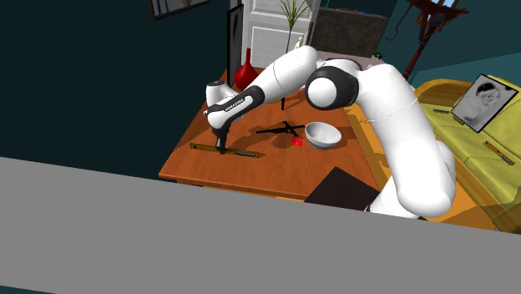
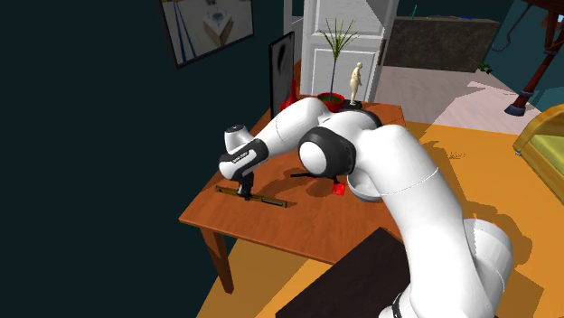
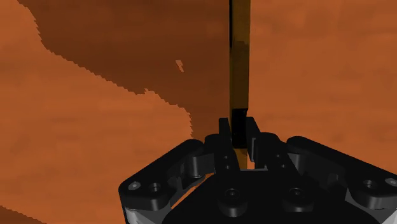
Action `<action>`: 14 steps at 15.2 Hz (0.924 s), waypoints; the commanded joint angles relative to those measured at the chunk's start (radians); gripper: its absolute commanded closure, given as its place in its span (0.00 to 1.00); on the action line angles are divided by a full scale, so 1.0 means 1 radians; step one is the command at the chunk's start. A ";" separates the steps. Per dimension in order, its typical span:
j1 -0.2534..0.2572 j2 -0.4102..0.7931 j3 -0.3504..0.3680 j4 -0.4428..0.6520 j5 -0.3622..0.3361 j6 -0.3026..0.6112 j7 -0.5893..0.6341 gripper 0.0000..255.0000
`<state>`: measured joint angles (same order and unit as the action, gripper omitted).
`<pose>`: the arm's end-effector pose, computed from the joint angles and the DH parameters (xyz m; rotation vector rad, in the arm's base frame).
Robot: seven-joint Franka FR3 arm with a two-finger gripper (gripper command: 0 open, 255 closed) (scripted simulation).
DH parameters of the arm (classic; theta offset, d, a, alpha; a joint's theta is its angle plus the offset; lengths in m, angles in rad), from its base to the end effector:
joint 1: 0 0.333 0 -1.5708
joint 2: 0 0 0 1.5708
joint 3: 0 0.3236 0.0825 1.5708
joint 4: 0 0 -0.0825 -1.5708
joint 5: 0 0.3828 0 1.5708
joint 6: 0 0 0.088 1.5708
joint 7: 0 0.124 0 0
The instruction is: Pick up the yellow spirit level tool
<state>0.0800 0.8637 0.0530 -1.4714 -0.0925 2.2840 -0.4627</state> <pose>0.7097 0.0857 0.1474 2.9626 0.9825 -0.0831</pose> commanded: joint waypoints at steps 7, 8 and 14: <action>-0.004 -0.072 0.002 -0.018 0.003 -0.058 -0.003 1.00; -0.004 -0.081 0.002 -0.019 0.004 -0.066 -0.004 1.00; -0.006 -0.125 0.005 -0.021 0.007 -0.108 -0.007 1.00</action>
<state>0.0747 0.7410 0.0575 -1.4933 -0.0858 2.1802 -0.4688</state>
